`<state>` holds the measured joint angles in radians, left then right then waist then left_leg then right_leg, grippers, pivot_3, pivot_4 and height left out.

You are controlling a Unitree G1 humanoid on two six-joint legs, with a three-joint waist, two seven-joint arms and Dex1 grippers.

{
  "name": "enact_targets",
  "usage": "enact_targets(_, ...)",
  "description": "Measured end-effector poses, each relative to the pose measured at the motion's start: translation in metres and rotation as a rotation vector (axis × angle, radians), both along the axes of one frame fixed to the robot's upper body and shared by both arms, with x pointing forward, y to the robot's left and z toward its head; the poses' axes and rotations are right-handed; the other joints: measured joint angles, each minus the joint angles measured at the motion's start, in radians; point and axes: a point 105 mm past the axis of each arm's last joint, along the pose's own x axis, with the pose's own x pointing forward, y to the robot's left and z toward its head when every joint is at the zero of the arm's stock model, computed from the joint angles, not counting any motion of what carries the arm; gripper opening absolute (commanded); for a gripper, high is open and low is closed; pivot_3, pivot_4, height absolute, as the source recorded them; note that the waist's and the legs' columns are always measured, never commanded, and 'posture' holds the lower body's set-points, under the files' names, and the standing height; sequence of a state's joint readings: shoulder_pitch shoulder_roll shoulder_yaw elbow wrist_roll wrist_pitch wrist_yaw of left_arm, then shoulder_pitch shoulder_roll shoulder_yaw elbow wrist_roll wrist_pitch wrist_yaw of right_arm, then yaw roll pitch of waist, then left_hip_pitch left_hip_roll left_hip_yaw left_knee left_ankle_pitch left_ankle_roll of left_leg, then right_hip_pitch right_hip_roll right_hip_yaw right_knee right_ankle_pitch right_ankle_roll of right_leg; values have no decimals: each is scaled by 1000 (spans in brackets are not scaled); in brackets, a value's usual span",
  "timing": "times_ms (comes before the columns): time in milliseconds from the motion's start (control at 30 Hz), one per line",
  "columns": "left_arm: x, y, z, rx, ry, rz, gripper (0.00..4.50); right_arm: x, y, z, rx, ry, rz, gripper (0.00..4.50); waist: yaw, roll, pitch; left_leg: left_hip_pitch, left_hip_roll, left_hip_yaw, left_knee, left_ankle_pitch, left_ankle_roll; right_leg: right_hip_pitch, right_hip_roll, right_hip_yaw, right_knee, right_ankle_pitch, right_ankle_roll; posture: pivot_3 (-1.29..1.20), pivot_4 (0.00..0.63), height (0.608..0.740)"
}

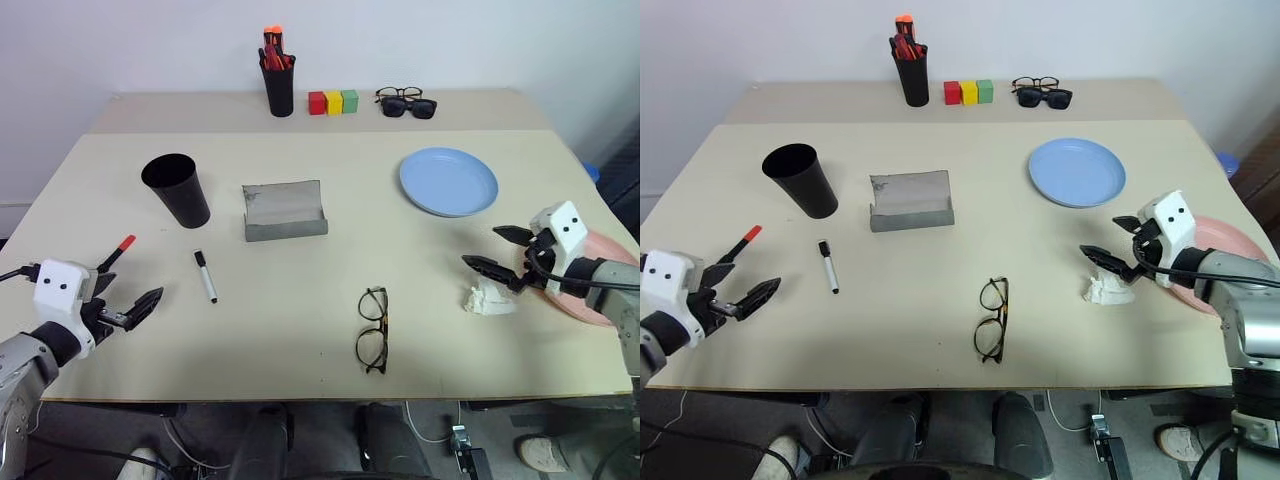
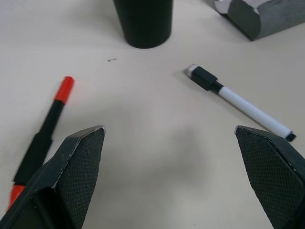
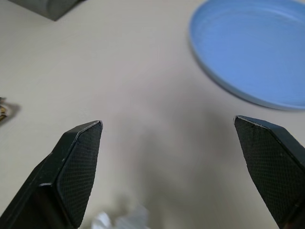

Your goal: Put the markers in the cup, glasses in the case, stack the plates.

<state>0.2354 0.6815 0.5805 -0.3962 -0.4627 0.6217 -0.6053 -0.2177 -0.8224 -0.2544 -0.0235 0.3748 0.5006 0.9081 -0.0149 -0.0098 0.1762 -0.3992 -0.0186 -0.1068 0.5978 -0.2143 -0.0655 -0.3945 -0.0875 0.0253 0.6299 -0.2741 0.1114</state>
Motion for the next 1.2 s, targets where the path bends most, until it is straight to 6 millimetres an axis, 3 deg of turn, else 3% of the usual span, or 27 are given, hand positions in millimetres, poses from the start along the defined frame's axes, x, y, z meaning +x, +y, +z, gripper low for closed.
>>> enact_targets(167, -2, 2, 1, -6, -15, 25, 4487, 9, 11, 4, 6, -32, 29, 4500, -1, 0, 0, 0, 0, 0, 0, 0, 0, 0, 0, 0, 0, 0, 0, 0, 150, 740)
enact_targets(333, -4, -3, 6, -5, -43, 35, 4487, 16, 36, -2, 42, -30, 91, 4500, 0, 0, 0, 0, 0, 0, 0, 0, 0, 0, 0, 0, 0, 0, 0, 0, 150, 740)
enact_targets(467, 5, -19, 11, -2, -63, 26, 4487, 21, 75, 2, 81, -59, 196, 4500, 0, 0, 0, 0, 0, -1, 0, 0, 0, 0, 0, 0, 0, 0, 1, 0, 150, 740)
enact_targets(600, 25, -42, 3, -6, -32, 69, 4487, 15, 134, 4, 143, -87, 333, 4500, 0, 0, 0, 0, 0, -2, 0, 0, 0, 1, 1, 0, 1, 3, 5, 0, 150, 740)
enact_targets(767, 62, -68, 0, -44, 39, 284, 4487, 1, 195, -3, 213, -65, 461, 4500, 1, -2, 0, -3, -2, -6, 5, 0, 0, 0, 2, -2, 2, 5, 9, 0, 150, 740)
enact_targets(867, 76, -85, 5, -133, 95, 344, 4487, -2, 204, 1, 226, -67, 469, 4500, 1, -2, 0, -7, -2, -6, 12, 0, 0, 0, 2, -3, 4, 6, 10, 0, 150, 740)
enact_targets(933, 79, -96, -2, -171, 177, 347, 4487, -6, 212, 1, 231, -68, 488, 4500, -5, -2, 0, -7, -2, -6, 13, 0, 0, 0, 2, -3, 4, 6, 11, 0, 150, 740)
enact_targets(1100, 75, -85, -25, -178, 355, 456, 4487, -13, 223, -2, 240, -46, 512, 4500, -15, -2, 0, -7, -1, -7, 14, 0, 0, -1, 5, -2, 6, 6, 10, 0, 150, 740)
enact_targets(1200, 77, -82, -24, -184, 369, 474, 3629, -14, 224, -1, 243, -52, 516, 4500, -17, -2, 0, -7, -1, -7, 14, 0, 0, -1, 4, -2, 6, 6, 10, 0, 150, 740)
